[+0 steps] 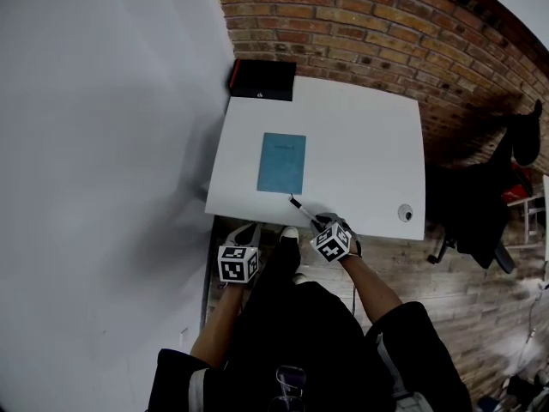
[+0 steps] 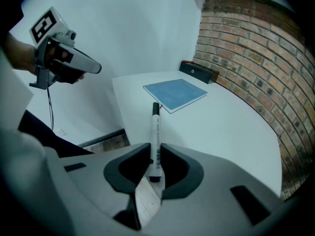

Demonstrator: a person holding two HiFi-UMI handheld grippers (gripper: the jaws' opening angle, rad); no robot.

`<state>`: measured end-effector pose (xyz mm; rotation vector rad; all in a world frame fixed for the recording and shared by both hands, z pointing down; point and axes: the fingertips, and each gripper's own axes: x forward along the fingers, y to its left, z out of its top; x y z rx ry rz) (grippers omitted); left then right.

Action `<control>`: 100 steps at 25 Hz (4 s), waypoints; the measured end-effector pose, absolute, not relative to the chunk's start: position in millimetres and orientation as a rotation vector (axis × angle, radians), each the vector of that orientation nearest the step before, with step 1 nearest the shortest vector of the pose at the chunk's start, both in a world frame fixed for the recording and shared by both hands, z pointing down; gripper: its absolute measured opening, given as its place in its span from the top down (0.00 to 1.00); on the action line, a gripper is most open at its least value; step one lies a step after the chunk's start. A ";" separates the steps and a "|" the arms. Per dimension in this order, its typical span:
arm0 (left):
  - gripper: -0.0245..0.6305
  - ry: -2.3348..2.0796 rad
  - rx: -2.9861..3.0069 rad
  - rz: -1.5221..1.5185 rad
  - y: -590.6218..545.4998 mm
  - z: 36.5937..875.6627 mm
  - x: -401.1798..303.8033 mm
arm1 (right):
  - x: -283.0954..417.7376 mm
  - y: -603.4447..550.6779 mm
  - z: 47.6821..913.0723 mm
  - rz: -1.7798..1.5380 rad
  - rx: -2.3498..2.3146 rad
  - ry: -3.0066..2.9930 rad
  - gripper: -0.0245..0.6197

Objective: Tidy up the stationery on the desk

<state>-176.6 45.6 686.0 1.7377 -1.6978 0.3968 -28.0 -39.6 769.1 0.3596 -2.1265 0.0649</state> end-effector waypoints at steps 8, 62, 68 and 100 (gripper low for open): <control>0.94 -1.675 1.780 0.419 41.3 680.3 -162.4 | -20.7 -39.5 756.0 0.101 0.405 -2.166 0.84; 0.94 -1.301 2.127 0.563 -136.4 662.9 -182.5 | -54.5 -141.5 722.3 0.821 1.067 -2.077 0.84; 0.94 -1.263 2.125 0.568 -144.7 673.1 -197.5 | -61.0 -151.0 728.4 1.028 1.159 -2.039 0.84; 0.94 -1.267 2.019 0.607 -189.4 708.2 -209.8 | -103.2 -182.8 768.6 1.346 0.902 -2.037 0.84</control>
